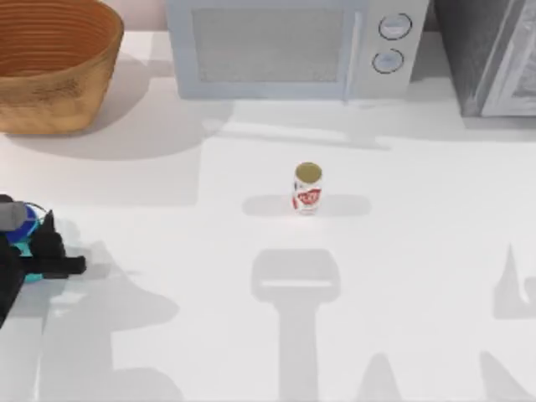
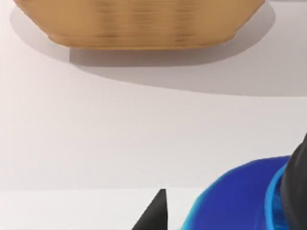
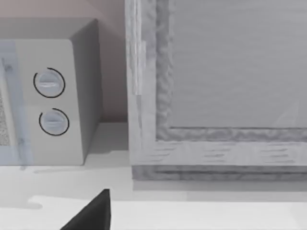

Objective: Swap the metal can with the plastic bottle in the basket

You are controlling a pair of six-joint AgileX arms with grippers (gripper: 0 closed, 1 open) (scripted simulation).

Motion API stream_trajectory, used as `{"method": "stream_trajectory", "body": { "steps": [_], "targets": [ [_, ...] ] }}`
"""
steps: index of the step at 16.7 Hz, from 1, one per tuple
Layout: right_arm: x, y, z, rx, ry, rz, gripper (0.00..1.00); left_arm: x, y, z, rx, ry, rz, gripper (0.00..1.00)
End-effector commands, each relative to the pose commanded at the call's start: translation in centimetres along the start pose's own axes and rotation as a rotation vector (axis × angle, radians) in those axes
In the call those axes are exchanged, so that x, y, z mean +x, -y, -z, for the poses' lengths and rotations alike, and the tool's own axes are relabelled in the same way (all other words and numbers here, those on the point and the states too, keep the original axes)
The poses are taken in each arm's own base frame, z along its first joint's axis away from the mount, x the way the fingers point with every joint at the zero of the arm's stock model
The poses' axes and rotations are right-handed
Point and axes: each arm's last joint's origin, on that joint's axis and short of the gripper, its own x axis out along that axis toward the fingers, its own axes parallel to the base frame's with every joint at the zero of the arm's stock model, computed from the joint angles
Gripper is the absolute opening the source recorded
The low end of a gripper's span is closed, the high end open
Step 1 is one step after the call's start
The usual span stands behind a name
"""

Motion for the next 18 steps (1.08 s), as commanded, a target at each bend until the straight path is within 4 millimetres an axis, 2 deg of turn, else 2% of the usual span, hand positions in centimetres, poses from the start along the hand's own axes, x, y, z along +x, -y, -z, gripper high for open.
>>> {"method": "stream_trajectory", "body": {
  "steps": [3, 5, 8, 11, 14, 18],
  "targets": [
    [0.0, 0.0, 0.0, 0.0, 0.0, 0.0, 1.0, 1.7, 1.3, -1.8, 0.013, 0.038, 0.071, 0.0],
    [0.0, 0.0, 0.0, 0.0, 0.0, 0.0, 1.0, 3.4, 2.4, -4.1, 0.024, 0.085, 0.126, 0.0],
    [0.0, 0.0, 0.0, 0.0, 0.0, 0.0, 1.0, 5.9, 4.0, -9.0, 0.039, 0.16, 0.197, 0.0],
    [0.0, 0.0, 0.0, 0.0, 0.0, 0.0, 1.0, 8.0, 4.7, -14.5, 0.044, 0.195, 0.225, 0.0],
    [0.0, 0.0, 0.0, 0.0, 0.0, 0.0, 1.0, 9.6, 3.8, -19.6, 0.038, 0.176, 0.2, 0.0],
    [0.0, 0.0, 0.0, 0.0, 0.0, 0.0, 1.0, 10.8, 0.6, -24.8, 0.016, 0.095, 0.114, 0.0]
  ]
}}
